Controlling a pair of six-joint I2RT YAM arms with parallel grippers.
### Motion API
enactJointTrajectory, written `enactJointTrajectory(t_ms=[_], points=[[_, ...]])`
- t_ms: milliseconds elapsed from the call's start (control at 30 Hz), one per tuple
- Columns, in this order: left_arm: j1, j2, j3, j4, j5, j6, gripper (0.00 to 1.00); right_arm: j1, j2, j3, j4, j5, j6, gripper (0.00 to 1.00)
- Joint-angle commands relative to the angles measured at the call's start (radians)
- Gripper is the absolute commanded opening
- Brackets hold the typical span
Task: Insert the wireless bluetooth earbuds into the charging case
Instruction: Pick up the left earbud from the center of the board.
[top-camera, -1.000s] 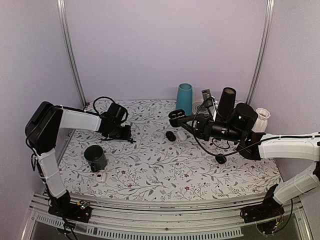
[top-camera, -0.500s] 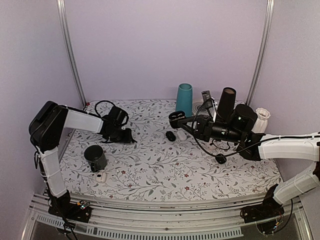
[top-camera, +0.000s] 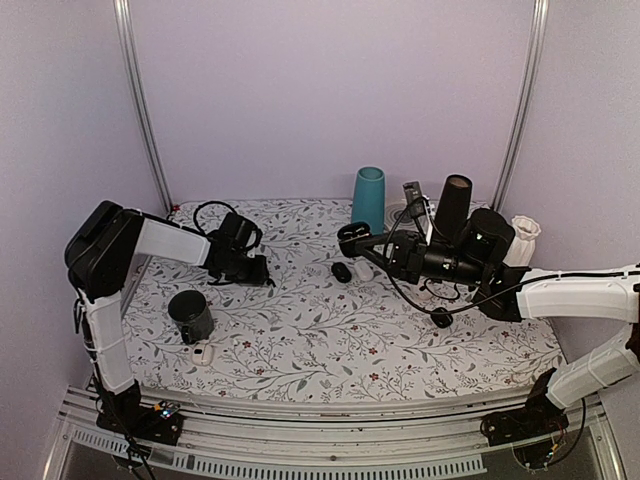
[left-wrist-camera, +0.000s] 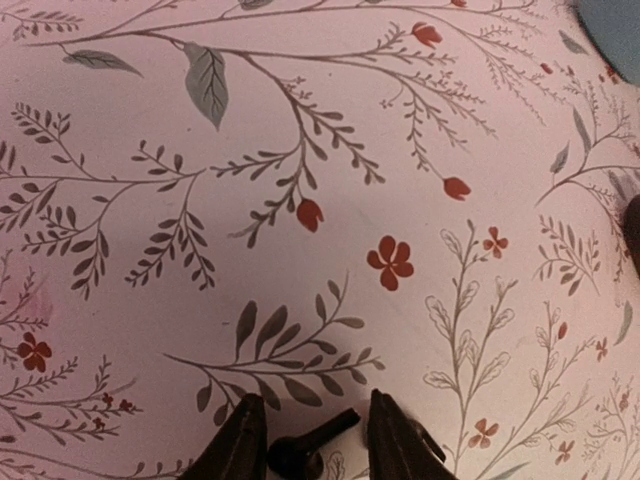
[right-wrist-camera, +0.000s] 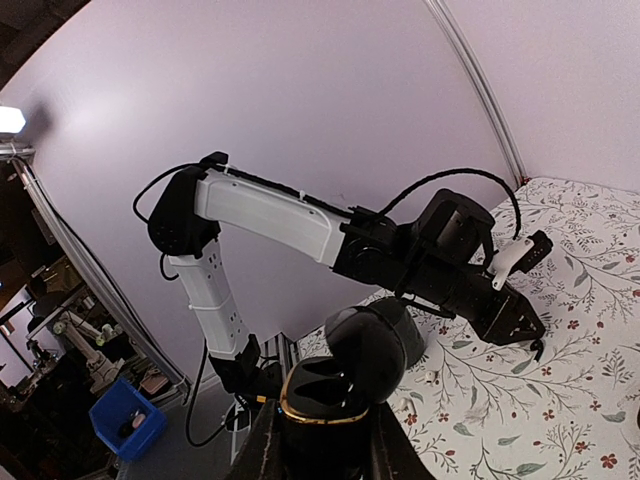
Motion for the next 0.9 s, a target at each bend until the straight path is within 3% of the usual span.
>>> enactJointTrajectory(t_ms=[0, 467, 867], points=[[-0.016, -0.057, -0.057, -0.024, 0.029, -0.041, 0.37, -0.007, 0.003, -0.011, 0.032, -0.010, 0.006, 0.03], [-0.038, -0.093, -0.068, -0.025, -0.029, -0.040, 0.36, -0.007, 0.006, -0.019, 0.043, -0.018, 0.012, 0.03], [-0.041, -0.102, -0.075, 0.031, 0.112, -0.101, 0.34, -0.007, -0.002, -0.031, 0.045, -0.013, 0.014, 0.03]])
